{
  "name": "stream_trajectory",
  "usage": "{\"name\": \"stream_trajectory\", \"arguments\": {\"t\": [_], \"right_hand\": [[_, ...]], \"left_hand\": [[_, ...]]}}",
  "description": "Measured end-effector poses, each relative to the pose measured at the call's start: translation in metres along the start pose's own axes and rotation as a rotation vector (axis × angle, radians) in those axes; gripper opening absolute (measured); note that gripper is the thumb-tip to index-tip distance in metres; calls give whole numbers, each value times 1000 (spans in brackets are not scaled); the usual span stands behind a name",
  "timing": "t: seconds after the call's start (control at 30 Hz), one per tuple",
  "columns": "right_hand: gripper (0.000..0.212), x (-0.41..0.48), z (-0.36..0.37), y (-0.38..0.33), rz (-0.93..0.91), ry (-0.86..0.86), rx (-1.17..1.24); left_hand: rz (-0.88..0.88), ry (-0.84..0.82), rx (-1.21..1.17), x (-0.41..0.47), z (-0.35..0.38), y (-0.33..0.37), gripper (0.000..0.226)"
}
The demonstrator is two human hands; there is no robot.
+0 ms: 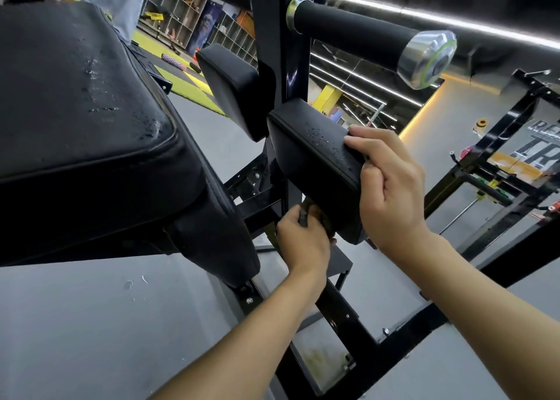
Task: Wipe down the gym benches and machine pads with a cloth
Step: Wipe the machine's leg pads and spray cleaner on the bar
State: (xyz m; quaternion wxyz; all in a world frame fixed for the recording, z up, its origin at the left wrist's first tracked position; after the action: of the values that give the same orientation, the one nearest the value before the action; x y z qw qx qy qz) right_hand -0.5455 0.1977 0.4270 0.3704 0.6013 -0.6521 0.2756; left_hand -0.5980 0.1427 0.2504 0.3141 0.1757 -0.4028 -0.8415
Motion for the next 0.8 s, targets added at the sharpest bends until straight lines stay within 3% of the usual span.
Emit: {"name": "stream_trajectory", "arguments": {"t": [0.1,0.3,0.43,0.5,0.6,0.8], "right_hand": [[42,0,0,1,-7,5,-1],[41,-1,0,2,-4,7,14],[40,-2,-2,6,0,34,34],[41,-2,-1,5,4,37,36],[42,-1,-2,5,17,39,33],[41,-2,-2,6,25,39,32]], "left_hand": [[79,-90,1,-23,0,11,22],[169,102,54,-3,-12,29,17],[289,-1,34,-36,-12,45,14],[334,62,63,-27,-16,46,14],[268,124,52,-16,-18,48,16],[410,72,51,-37,-21,69,18]]}}
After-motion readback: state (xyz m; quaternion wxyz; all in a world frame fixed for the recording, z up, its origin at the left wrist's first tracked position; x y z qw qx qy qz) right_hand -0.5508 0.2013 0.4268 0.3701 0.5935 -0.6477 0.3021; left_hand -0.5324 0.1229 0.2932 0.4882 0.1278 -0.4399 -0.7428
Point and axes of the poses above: each hand's wrist, its own x-axis towards the middle knuckle, its own z-axis out of the palm, y = z × x, the point moved 8 cm from there along x, towards the middle knuckle, and after that the axes turned 11 degrees about x, right-handed, at the moved point
